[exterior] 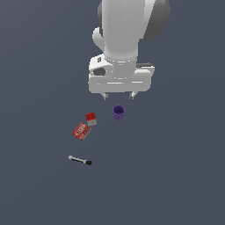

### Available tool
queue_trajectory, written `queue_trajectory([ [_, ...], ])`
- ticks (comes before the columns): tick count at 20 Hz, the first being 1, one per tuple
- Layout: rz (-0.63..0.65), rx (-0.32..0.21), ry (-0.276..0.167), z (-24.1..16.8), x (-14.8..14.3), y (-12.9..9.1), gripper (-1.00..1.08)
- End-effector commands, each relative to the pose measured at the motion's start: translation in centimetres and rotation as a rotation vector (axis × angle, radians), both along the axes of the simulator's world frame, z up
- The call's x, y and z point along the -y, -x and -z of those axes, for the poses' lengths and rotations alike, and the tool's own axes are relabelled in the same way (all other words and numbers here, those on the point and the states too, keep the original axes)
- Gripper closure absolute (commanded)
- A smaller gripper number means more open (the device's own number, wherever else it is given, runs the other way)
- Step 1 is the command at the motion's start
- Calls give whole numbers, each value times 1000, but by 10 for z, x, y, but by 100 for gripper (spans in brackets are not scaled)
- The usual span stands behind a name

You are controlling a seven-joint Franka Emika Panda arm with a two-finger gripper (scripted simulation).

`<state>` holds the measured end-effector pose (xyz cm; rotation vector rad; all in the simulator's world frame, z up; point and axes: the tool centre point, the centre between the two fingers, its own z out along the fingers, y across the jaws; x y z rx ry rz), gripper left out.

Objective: Pick up a designated object from a clutter of objects.

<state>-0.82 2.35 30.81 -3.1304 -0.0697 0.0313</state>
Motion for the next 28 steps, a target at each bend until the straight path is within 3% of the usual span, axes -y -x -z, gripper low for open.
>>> queue_trajectory([
  [1,0,0,0,0,0,0,-20],
  [17,53,7,-4,6,4,-4,-20],
  [28,208,6,-5,35,-2,2,-20],
])
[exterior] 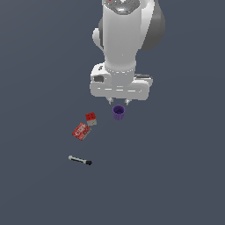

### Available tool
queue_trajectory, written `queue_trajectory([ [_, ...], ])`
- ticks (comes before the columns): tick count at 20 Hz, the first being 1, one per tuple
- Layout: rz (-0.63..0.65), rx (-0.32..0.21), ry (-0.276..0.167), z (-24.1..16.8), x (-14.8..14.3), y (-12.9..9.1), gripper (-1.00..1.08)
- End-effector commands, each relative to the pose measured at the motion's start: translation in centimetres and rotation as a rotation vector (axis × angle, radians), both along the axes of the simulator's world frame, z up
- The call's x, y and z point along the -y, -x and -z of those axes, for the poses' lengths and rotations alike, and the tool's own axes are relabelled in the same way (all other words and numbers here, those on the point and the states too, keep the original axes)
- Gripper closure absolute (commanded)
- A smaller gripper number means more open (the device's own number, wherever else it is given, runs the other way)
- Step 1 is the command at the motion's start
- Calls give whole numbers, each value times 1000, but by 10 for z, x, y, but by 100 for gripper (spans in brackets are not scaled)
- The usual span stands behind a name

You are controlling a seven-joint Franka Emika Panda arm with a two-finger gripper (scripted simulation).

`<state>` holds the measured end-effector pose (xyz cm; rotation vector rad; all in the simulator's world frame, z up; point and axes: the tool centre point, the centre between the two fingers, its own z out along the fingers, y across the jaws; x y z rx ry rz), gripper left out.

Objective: Pick up a designated object from a clutter of objects.

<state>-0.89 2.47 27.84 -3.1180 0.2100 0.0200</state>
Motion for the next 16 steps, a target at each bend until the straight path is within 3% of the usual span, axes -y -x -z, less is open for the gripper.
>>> queue_trajectory([
  [1,50,-1,0,9,-2,2,-20],
  [16,415,-5,2,73,-15,26,-20],
])
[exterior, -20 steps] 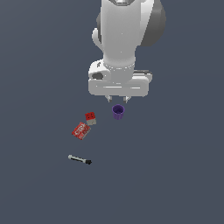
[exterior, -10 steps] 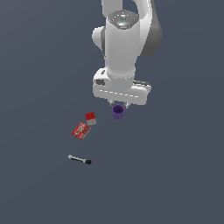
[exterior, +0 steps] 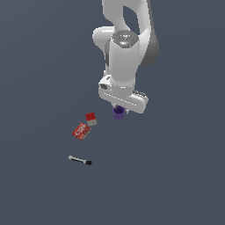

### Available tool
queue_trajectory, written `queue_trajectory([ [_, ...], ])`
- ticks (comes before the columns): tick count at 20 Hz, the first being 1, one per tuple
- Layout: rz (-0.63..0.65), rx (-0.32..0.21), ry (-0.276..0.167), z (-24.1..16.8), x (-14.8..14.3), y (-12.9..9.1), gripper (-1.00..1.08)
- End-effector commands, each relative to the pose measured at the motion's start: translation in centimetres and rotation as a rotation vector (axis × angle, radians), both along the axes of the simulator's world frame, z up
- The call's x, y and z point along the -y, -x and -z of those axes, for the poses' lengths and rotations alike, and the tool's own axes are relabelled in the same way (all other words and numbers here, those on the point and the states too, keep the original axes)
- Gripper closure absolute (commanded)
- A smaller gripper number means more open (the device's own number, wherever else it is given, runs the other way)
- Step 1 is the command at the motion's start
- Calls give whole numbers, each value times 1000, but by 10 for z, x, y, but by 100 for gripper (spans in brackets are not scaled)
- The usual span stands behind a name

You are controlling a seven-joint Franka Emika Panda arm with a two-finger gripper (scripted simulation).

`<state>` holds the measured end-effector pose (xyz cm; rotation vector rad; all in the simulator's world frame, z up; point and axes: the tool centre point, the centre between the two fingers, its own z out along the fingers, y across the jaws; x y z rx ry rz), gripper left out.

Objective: Pick up a designated object from a clutter of objects.

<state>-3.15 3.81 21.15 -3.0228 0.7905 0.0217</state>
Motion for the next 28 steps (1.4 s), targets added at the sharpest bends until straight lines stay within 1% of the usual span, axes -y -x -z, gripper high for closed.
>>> queue_trajectory([
  [1,63,0,1,10,-2,5,-20],
  [22,579,-2,14,87,-12,55,-20],
  [28,693,0,18,102,-12,68,-20],
])
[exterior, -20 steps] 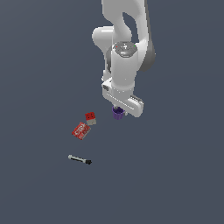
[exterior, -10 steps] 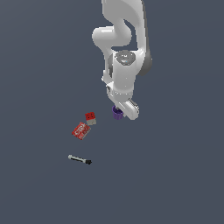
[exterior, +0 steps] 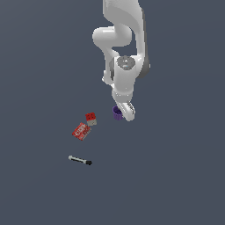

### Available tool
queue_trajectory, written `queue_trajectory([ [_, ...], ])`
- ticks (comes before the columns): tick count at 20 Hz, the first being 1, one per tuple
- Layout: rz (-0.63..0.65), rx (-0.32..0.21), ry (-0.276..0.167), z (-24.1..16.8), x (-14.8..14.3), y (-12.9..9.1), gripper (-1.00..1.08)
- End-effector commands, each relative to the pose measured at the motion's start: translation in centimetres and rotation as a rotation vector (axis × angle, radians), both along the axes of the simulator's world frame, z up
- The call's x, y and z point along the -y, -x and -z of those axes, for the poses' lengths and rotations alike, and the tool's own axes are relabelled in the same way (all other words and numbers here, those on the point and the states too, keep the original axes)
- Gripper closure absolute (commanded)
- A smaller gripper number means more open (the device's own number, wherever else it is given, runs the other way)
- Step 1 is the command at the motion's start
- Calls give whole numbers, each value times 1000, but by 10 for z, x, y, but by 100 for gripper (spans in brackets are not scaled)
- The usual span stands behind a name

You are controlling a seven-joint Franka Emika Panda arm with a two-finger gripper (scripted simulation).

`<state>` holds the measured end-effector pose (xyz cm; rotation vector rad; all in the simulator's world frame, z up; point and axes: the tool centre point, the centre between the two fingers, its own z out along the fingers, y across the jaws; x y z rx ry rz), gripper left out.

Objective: Pick up a designated object from a clutter of objects.

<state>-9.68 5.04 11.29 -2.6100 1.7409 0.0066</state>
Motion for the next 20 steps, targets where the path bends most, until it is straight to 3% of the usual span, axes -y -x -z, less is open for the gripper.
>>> queue_trajectory([
  [1,42,1,2,5,0,5,-20],
  [9,113,2,5,14,0,13,-20],
  [20,116,2,5,26,0,14,-20],
])
